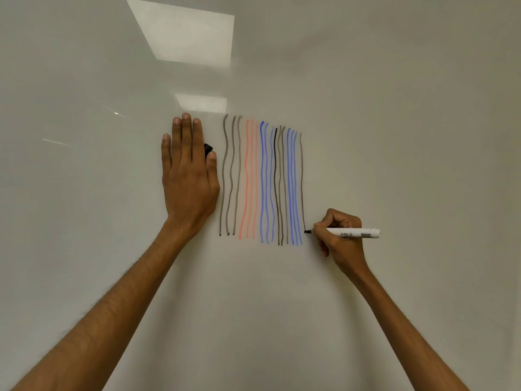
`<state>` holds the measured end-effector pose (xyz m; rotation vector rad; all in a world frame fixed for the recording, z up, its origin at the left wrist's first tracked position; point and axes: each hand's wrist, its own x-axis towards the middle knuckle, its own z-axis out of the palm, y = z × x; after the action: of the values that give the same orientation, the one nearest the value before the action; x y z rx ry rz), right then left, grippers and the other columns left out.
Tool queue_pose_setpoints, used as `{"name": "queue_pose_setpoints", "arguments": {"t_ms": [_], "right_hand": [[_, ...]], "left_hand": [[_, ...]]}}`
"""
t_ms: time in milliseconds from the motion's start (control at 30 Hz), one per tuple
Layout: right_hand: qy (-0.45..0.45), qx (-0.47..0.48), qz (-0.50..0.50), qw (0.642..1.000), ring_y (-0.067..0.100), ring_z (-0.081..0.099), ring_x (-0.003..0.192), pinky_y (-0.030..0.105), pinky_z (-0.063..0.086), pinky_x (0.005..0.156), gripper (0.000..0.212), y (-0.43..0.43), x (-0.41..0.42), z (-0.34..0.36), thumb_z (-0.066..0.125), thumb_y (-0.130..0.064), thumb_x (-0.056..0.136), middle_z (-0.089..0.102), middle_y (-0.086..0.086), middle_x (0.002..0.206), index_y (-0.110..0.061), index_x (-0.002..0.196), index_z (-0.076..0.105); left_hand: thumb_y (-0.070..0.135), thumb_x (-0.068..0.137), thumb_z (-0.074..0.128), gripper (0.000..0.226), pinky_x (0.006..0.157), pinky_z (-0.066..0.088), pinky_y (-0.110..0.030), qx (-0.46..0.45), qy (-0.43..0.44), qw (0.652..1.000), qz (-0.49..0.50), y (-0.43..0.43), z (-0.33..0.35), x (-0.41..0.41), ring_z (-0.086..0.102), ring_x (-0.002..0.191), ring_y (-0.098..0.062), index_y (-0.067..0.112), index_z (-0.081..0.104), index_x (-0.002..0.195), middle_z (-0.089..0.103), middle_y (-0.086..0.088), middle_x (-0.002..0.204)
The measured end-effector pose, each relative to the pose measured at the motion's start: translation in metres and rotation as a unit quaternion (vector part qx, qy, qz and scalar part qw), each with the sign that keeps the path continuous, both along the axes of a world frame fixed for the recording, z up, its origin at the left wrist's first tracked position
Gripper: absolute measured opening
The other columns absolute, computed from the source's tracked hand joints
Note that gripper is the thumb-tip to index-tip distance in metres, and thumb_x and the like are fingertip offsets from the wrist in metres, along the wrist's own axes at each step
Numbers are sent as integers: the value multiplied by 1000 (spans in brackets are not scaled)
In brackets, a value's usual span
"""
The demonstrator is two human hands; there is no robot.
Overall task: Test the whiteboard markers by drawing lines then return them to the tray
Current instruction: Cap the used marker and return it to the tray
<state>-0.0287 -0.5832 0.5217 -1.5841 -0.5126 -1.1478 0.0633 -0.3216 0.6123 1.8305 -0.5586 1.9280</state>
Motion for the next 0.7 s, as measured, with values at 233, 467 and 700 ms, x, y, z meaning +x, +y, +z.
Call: {"name": "queue_pose_setpoints", "arguments": {"t_ms": [233,467,700], "right_hand": [[36,-35,-13,999,15,42,37,23,36,37,36,-7,-2,-13,66,-27,70,47,9,47,2,58,48],[36,50,40,997,20,47,36,19,34,37,24,-6,-10,3,68,-12,79,56,12,54,0,65,53],[-30,89,50,994,14,60,48,19,38,41,4,10,-13,87,68,-12,84,69,1,72,-10,86,64]], "left_hand": [[25,107,24,55,125,4,-43,0,3,1000,2,1,-1,-1,7,153,-26,3,14,156,11,-15,164],[24,107,26,55,125,3,-41,-2,6,1000,-1,0,0,-1,7,153,-26,3,13,156,11,-15,164],[24,107,27,55,125,4,-42,-3,6,1000,1,0,-1,0,6,153,-25,3,14,156,11,-14,164]]}}
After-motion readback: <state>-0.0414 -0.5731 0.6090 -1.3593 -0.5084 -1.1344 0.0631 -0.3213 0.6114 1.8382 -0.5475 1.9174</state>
